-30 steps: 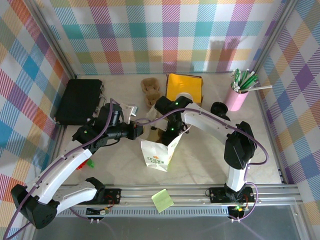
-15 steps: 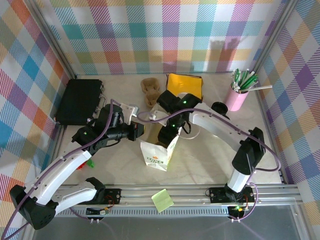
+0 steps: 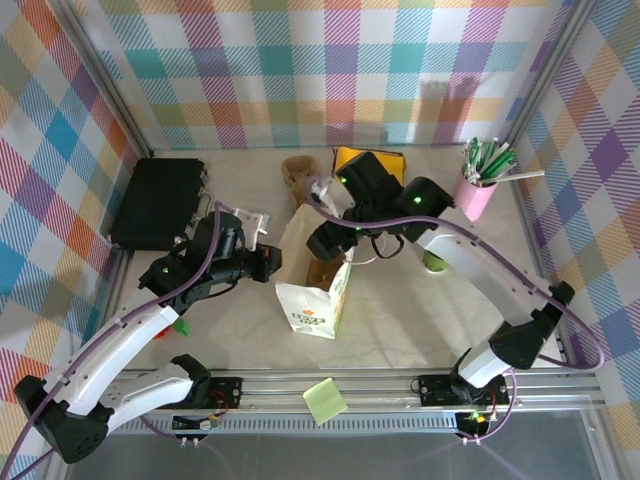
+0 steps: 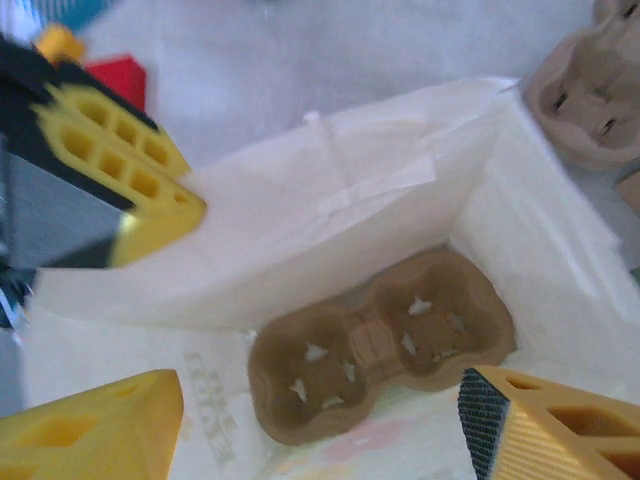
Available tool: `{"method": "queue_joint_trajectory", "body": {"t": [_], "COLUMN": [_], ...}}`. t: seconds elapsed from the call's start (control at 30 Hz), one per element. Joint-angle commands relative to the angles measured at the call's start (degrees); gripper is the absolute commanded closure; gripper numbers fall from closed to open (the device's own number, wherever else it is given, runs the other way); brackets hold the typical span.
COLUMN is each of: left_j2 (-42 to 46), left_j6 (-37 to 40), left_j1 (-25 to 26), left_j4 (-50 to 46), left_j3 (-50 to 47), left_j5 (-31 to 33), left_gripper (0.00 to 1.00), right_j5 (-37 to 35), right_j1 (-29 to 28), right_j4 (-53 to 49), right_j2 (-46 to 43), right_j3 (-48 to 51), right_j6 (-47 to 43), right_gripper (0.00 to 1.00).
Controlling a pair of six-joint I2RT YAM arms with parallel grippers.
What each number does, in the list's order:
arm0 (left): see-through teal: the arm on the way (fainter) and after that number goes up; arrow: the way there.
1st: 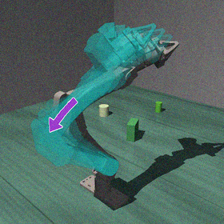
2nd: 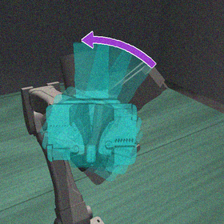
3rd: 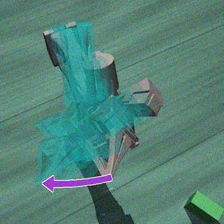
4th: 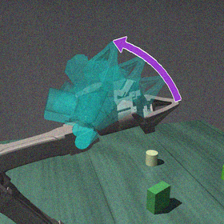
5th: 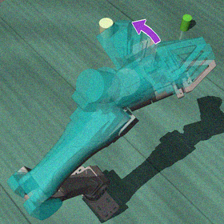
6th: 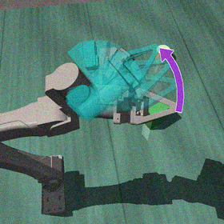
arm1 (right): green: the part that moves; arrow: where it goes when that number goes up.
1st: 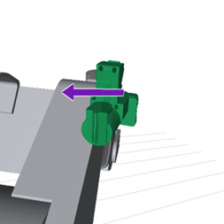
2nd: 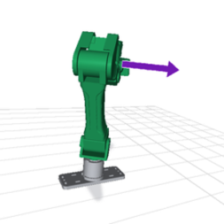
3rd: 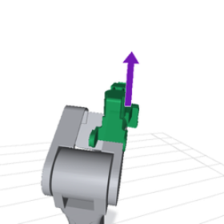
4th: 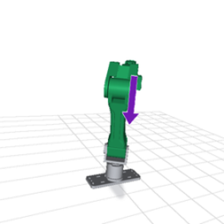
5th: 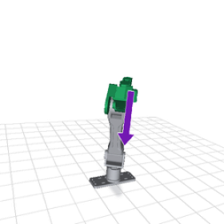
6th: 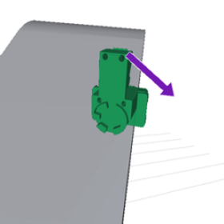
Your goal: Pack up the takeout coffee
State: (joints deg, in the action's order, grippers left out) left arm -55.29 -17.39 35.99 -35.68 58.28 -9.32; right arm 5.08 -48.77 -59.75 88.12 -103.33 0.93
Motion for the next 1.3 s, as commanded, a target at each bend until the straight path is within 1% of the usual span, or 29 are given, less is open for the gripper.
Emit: {"method": "queue_joint_trajectory", "body": {"t": [0.0,0.07,0.13,0.27,0.33,0.43,0.6,0.63,0.77,0.83,0.97,1.03,1.1,1.13,1.27], "left_j2": [1.73,2.09,2.35,2.9,3.22,3.59,5.4,5.37,3.91,2.42,-0.6,-1.96,-3.39,-4.03,-6.18], "left_j6": [-1.92,-2.69,-2.9,-3.96,-4.32,-4.98,-4.86,-4.51,-3.65,-3.02,-0.4,1.34,3.5,4.79,8.44], "left_j1": [0.66,0.59,0.66,0.66,0.68,0.64,0.66,0.66,0.66,0.66,0.66,0.65,0.66,0.66,0.27], "left_j4": [-3.01,-4.19,-4.55,-5.08,-5.39,-5.8,-6.94,-7.16,-7.91,-7.82,-5.95,-3.53,-0.15,1.13,5.69], "left_j3": [1.19,1.56,1.44,1.4,2.06,3.95,8.68,9.79,14.31,16.01,18.36,18.62,18.38,18.23,18.06], "left_j5": [4.33,6.29,6.49,7.21,7.26,6.09,5.86,6.1,6.45,6.16,6.95,7.51,8.03,8.58,14.26], "left_gripper": [1.0,1.0,1.0,0.84,0.77,0.66,0.5,0.48,0.46,0.46,0.45,0.43,0.4,0.39,0.37], "right_j5": [-1.76,-3.74,-4.48,-7.45,-7.32,-5.36,-6.02,-6.34,-5.99,-4.29,2.75,5.66,7.93,8.44,10.78], "right_j1": [0.06,0.32,1.05,3.07,3.84,4.56,5.3,5.63,8.04,9.95,14.43,16.14,17.41,17.77,19.06], "right_j4": [1.55,1.52,1.26,1.64,2.92,4.31,2.08,2.0,2.77,4.08,8.56,10.27,11.03,11.29,13.19], "right_j2": [-4.62,-6.41,-8.1,-11.77,-13.47,-14.62,-13.37,-13.22,-12.93,-12.79,-12.73,-12.54,-11.97,-11.71,-10.13], "right_j3": [-2.19,-1.51,-0.17,4.16,6.69,8.74,8.2,8.36,9.92,10.98,13.45,13.96,13.95,13.99,15.36], "right_j6": [11.24,14.96,18.29,24.34,26.3,27.61,28.16,28.33,28.25,27.73,27.12,26.71,24.47,23.39,19.2], "right_gripper": [0.22,0.2,0.2,0.21,0.21,0.21,0.19,0.19,0.18,0.19,0.2,0.2,0.2,0.19,0.19]}}
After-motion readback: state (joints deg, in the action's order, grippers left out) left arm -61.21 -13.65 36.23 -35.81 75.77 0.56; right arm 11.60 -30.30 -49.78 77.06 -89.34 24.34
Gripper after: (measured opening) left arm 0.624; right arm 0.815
